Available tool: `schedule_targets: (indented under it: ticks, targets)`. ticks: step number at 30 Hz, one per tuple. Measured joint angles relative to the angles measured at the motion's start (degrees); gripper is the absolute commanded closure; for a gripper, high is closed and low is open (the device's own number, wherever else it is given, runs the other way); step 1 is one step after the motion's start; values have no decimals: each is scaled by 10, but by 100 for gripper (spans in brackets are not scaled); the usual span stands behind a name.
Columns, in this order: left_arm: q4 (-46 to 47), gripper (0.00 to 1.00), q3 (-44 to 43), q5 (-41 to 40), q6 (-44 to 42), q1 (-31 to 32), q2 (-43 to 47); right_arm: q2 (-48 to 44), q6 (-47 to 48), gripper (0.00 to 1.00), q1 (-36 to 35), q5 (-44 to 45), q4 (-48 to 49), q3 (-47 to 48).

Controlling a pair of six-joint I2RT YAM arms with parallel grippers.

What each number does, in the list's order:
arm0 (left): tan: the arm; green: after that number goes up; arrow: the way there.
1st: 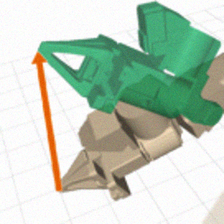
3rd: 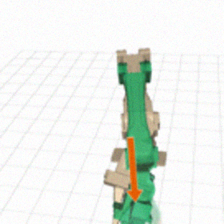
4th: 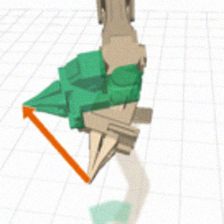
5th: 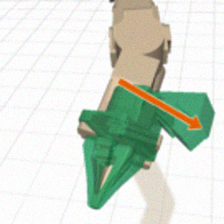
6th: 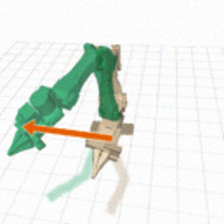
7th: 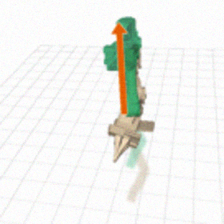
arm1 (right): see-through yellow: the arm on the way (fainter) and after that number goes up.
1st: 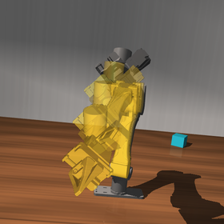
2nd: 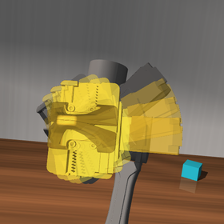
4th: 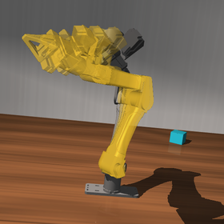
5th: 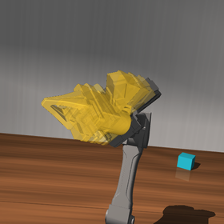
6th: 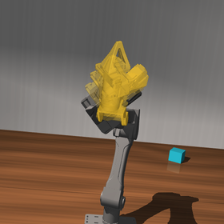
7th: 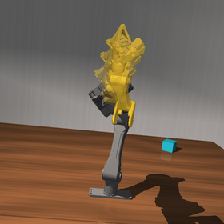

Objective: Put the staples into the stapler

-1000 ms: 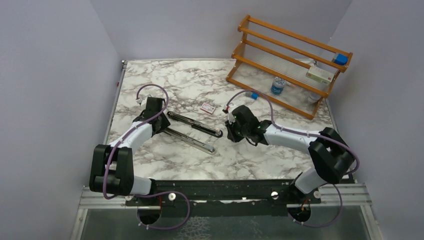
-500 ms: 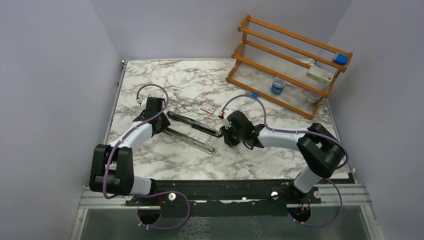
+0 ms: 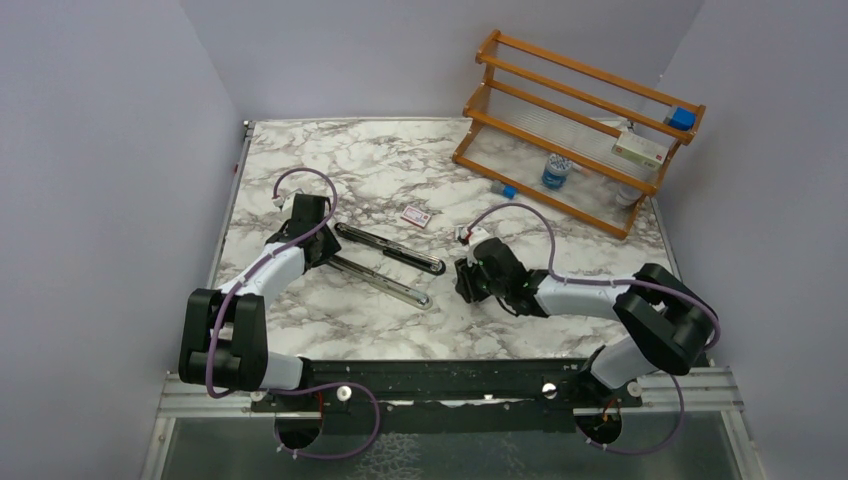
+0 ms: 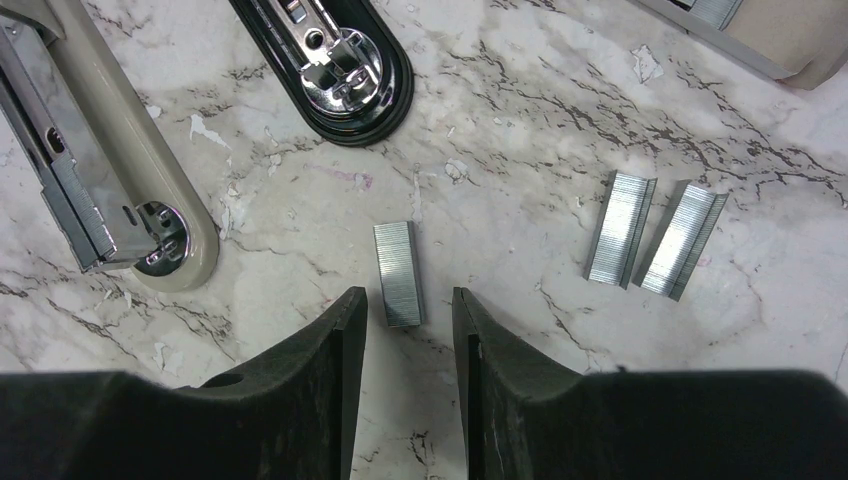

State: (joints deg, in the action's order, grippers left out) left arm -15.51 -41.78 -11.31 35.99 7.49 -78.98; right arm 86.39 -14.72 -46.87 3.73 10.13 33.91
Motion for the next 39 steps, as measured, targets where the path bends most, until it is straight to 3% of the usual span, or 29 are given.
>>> schedule_targets:
  ticks: [8,20,39]
  targets:
    - [0,59,0,2,-2,0,0,0,-9,68,-14,21,6,-3]
    - [0,59,0,2,-3,0,0,14,-2,69,-34,25,3,10]
    - [2,59,0,3,-3,0,2,31,-14,86,-42,53,-30,39]
